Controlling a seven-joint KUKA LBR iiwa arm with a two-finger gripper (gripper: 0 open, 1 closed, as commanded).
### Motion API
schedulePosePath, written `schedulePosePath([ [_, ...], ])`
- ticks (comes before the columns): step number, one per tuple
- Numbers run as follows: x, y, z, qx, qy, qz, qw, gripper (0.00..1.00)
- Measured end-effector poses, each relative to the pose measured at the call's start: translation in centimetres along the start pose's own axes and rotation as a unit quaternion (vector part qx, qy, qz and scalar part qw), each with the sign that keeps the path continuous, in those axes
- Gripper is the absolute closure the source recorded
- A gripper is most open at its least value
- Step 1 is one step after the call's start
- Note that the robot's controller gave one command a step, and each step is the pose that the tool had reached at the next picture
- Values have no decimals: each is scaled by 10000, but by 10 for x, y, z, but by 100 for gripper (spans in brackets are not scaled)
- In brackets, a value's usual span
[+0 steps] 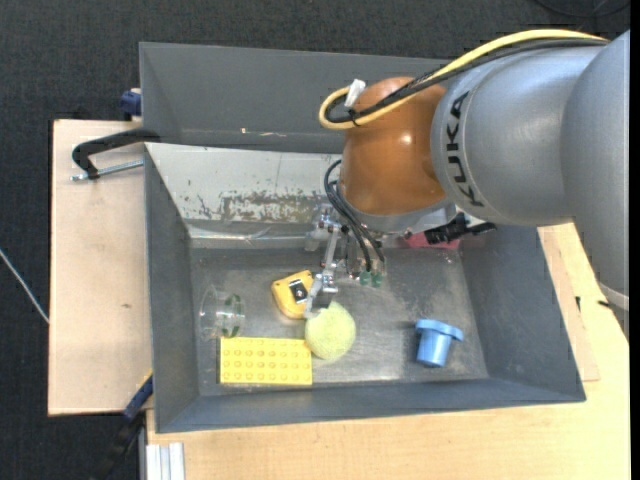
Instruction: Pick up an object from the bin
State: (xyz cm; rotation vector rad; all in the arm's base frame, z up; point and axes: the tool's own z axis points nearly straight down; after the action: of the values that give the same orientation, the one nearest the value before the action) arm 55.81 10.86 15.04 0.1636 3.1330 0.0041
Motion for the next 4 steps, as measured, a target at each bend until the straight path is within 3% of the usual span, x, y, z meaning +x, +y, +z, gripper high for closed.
schedulePosePath([
  [1,2,-3,12,-4,-7,117,9999,0],
  [2,5,-18,36,25,44,-61,10000,0],
  [3,-15,9,74,13,39,-1273,9919,100],
  [4,-15,9,74,12,40,-1272,9919,100],
])
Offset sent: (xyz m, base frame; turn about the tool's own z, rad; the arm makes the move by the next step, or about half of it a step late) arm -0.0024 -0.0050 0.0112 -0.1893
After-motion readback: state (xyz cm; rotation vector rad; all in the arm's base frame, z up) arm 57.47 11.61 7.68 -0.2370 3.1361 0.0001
